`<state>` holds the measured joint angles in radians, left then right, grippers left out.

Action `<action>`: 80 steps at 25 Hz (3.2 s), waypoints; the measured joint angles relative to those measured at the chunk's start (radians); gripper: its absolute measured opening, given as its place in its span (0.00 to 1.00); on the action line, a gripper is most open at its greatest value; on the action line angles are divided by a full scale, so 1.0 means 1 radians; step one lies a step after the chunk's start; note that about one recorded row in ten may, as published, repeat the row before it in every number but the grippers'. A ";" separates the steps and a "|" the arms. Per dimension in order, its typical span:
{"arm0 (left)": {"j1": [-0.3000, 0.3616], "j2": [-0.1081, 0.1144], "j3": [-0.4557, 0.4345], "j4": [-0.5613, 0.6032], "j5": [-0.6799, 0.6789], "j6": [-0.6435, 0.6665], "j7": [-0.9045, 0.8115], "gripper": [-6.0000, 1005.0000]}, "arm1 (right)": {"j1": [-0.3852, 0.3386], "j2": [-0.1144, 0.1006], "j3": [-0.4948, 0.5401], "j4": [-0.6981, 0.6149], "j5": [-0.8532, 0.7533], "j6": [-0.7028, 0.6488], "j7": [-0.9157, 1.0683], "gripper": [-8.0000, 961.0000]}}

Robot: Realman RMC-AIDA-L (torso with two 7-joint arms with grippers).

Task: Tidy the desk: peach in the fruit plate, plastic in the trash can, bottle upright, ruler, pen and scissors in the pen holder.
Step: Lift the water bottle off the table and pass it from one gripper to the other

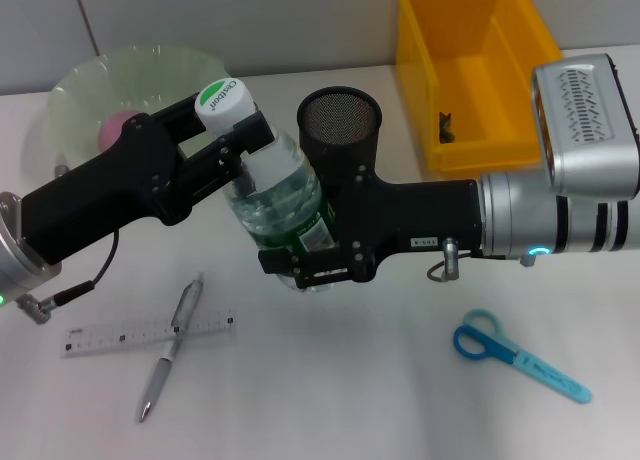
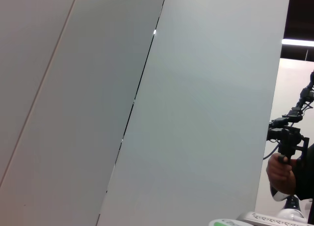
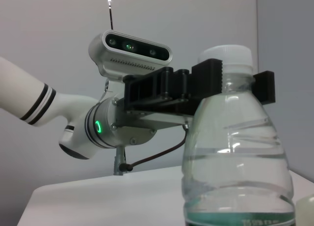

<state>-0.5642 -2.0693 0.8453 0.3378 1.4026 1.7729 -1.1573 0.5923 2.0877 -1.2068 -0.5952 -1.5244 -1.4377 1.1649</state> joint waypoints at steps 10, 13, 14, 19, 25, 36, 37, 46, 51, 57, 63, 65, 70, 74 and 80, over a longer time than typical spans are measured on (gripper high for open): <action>0.000 0.000 0.000 0.001 0.000 0.000 -0.001 0.45 | 0.002 -0.002 -0.002 0.000 -0.001 0.012 -0.001 0.82; 0.000 0.000 0.000 0.000 0.000 -0.001 0.002 0.45 | 0.003 -0.002 -0.002 0.003 0.000 0.012 -0.002 0.82; 0.000 0.000 0.000 0.000 0.000 -0.001 0.002 0.45 | 0.003 -0.002 -0.002 0.007 0.000 0.013 -0.003 0.82; 0.000 0.000 0.000 -0.001 0.001 -0.003 0.002 0.45 | 0.006 -0.002 -0.002 0.018 0.000 0.019 -0.011 0.82; -0.001 0.000 0.000 0.001 -0.001 -0.003 0.003 0.45 | 0.007 -0.001 0.003 0.018 0.001 0.015 -0.011 0.82; -0.002 0.001 -0.001 0.002 -0.002 -0.002 0.004 0.45 | 0.010 0.000 -0.002 0.022 0.022 0.013 -0.015 0.82; -0.002 0.001 -0.001 0.002 -0.001 -0.001 0.004 0.45 | 0.010 0.000 -0.002 0.022 0.022 0.013 -0.015 0.82; -0.002 0.002 -0.004 0.007 0.001 -0.001 0.002 0.45 | 0.012 0.000 -0.019 0.030 0.023 0.024 -0.024 0.82; -0.003 0.002 -0.007 0.008 0.001 0.000 -0.001 0.46 | 0.012 0.000 -0.042 0.038 0.023 0.046 -0.027 0.82; -0.003 0.002 -0.007 0.009 0.001 0.001 -0.002 0.46 | 0.012 0.000 -0.048 0.047 0.017 0.053 -0.027 0.82; -0.003 0.002 -0.008 0.009 0.001 0.001 -0.004 0.46 | 0.012 -0.001 -0.067 0.061 0.016 0.069 -0.027 0.82; -0.003 0.001 -0.008 0.009 0.001 0.002 -0.005 0.46 | 0.012 -0.002 -0.073 0.064 0.015 0.075 -0.027 0.82; -0.003 0.002 -0.008 0.009 0.001 0.003 -0.005 0.46 | 0.010 -0.002 -0.078 0.073 0.015 0.085 -0.027 0.82; -0.004 0.001 -0.009 0.009 0.001 0.003 -0.006 0.47 | 0.006 -0.003 -0.079 0.080 0.013 0.086 -0.027 0.82; -0.005 0.002 -0.010 0.009 -0.003 0.005 -0.007 0.47 | 0.003 -0.003 -0.081 0.094 -0.006 0.097 -0.027 0.82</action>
<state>-0.5693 -2.0678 0.8355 0.3470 1.3993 1.7778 -1.1646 0.5953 2.0846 -1.2877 -0.5010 -1.5301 -1.3406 1.1382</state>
